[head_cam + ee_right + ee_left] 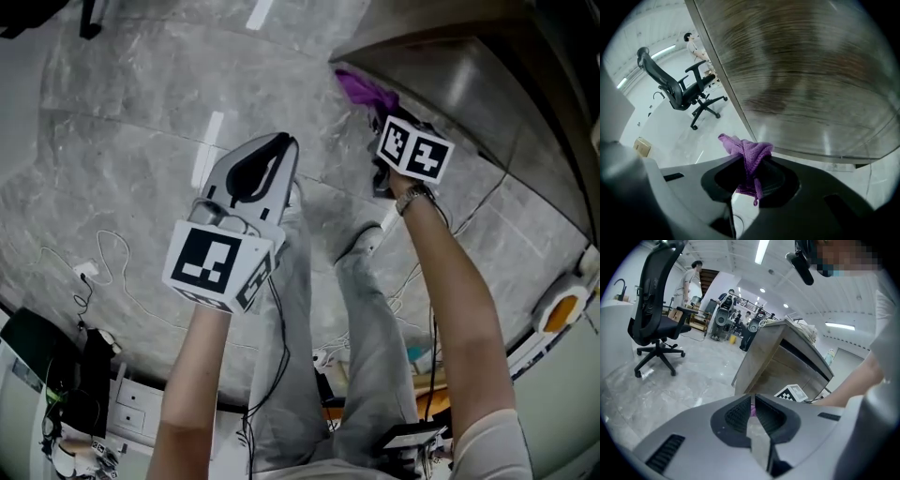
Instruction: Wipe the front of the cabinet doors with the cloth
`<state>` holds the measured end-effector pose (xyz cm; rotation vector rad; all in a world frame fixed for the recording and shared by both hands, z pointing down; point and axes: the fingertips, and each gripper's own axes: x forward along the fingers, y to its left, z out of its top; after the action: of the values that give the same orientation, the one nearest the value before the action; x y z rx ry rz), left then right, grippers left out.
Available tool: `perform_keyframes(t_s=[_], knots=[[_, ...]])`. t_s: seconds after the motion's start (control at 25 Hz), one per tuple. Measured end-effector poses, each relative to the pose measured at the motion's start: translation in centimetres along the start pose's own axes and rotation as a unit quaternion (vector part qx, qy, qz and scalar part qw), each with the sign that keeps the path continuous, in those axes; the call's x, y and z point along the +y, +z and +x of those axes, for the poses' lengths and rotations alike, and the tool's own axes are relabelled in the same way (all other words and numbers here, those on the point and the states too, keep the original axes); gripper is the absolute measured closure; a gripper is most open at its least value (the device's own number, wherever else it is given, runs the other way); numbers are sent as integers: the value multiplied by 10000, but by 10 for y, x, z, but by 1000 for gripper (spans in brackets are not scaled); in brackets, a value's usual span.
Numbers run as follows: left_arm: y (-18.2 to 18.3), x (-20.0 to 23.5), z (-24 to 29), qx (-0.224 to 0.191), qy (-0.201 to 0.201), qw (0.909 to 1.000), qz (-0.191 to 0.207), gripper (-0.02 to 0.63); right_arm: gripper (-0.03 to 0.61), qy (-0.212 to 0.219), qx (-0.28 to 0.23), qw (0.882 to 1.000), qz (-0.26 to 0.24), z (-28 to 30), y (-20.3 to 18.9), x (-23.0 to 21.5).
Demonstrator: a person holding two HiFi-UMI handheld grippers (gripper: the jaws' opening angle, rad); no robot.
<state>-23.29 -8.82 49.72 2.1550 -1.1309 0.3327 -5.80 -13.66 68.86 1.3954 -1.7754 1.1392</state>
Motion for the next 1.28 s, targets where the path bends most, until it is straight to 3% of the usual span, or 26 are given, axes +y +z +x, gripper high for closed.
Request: perform_keyframes(t_s=[0.32, 0.48, 0.68, 0.8, 0.96, 1.12, 1.28], knots=[[-19, -75, -7, -405, 289, 9988, -43, 591, 488, 186, -226, 9994, -184, -51, -20, -39], [-41, -130, 4, -551, 325, 9974, -324, 591, 488, 391, -116, 9984, -382, -83, -40, -60], [-53, -166, 31, -448, 0, 9986, -271, 591, 488, 83, -239, 9992, 294, -76, -37, -100], [-58, -151, 27, -238, -100, 9995, -193, 591, 488, -13, -252, 9974, 674, -58, -35, -93], [-49, -96, 12, -20, -45, 9998, -182, 591, 488, -52, -210, 9959, 876, -24, -17, -64], [-30, -29, 1, 9, 162, 9995, -272, 591, 488, -97, -108, 9963, 852, 8, 6, -35], [-16, 11, -2, -57, 175, 9993, -324, 591, 488, -313, 12, 9967, 753, 31, 19, -27]])
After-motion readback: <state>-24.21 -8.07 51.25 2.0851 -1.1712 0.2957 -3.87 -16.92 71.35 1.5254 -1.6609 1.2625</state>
